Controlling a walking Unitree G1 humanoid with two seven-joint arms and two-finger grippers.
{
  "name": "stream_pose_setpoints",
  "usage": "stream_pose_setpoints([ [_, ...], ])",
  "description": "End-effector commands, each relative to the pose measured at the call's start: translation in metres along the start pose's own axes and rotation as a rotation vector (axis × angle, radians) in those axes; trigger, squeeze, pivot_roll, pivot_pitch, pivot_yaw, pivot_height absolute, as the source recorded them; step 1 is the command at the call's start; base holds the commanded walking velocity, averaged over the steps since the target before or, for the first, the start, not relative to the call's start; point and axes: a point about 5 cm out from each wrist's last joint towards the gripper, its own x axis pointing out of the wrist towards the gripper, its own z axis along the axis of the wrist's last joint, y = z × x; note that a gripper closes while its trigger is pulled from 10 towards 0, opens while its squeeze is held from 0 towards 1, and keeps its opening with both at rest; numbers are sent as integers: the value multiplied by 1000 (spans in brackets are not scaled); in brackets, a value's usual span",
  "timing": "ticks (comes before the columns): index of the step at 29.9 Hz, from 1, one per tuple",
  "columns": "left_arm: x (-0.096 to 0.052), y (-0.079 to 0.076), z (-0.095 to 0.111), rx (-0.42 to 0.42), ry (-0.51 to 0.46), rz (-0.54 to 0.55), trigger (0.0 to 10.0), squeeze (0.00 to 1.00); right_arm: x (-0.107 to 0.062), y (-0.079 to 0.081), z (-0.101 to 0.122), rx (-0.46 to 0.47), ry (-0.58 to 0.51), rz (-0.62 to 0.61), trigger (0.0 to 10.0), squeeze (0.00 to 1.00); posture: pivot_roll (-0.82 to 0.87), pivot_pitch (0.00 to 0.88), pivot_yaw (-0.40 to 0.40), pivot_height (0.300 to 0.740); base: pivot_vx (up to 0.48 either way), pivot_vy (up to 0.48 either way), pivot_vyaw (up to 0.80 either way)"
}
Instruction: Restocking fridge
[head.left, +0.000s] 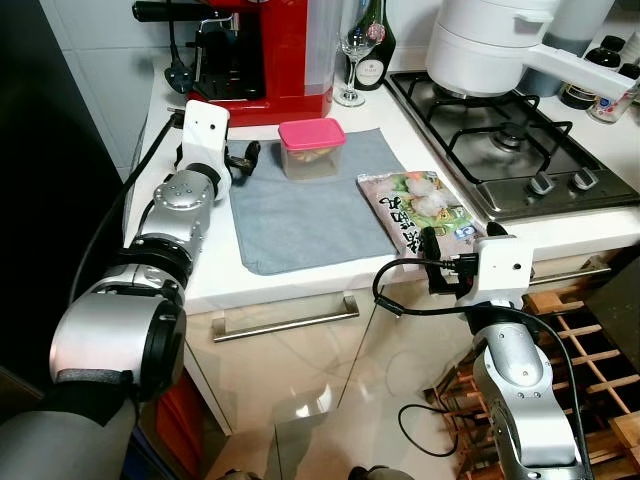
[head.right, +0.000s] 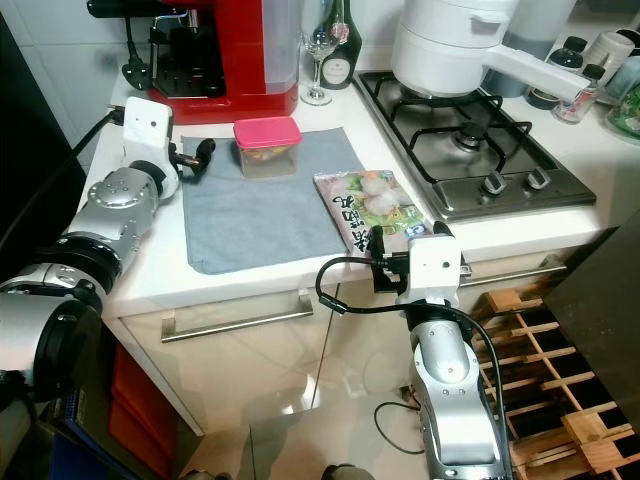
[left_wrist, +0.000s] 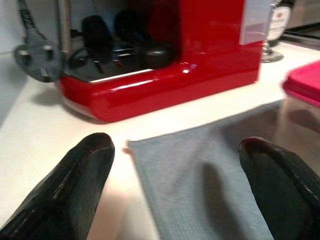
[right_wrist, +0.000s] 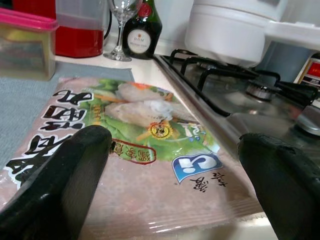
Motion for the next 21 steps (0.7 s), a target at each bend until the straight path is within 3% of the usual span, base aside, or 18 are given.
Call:
stream_pose_setpoints([
  [1, 3, -8, 10, 27, -22, -32, 10000, 0, -2, -2, 1, -10, 9, -4, 10000, 290, -210, 86, -19, 740, 0, 0, 0],
  [12, 7, -40, 21, 9, -75, -142, 10000, 0, 1, -1, 1, -16, 14, 0, 10000, 290, -209, 68, -15, 740, 0, 0, 0],
  [13, 7, -48, 23, 7, -88, -178, 10000, 0, 1, -1, 1, -17, 17, -3, 10000, 286, -209, 64, -11, 740, 0, 0, 0],
  [15, 7, -48, 23, 7, -88, -178, 10000, 0, 1, -1, 1, -17, 17, -3, 10000, 286, -209, 64, -11, 740, 0, 0, 0],
  [17, 6, -61, 22, -10, -95, -243, 10000, 0, 1, -1, -1, -15, 21, -6, 10000, 290, -198, 55, -8, 740, 0, 0, 0],
  [21, 4, -71, 19, -32, -92, -303, 10000, 0, 3, 1, -2, -14, 23, -4, 10000, 290, -194, 50, -9, 740, 0, 0, 0],
])
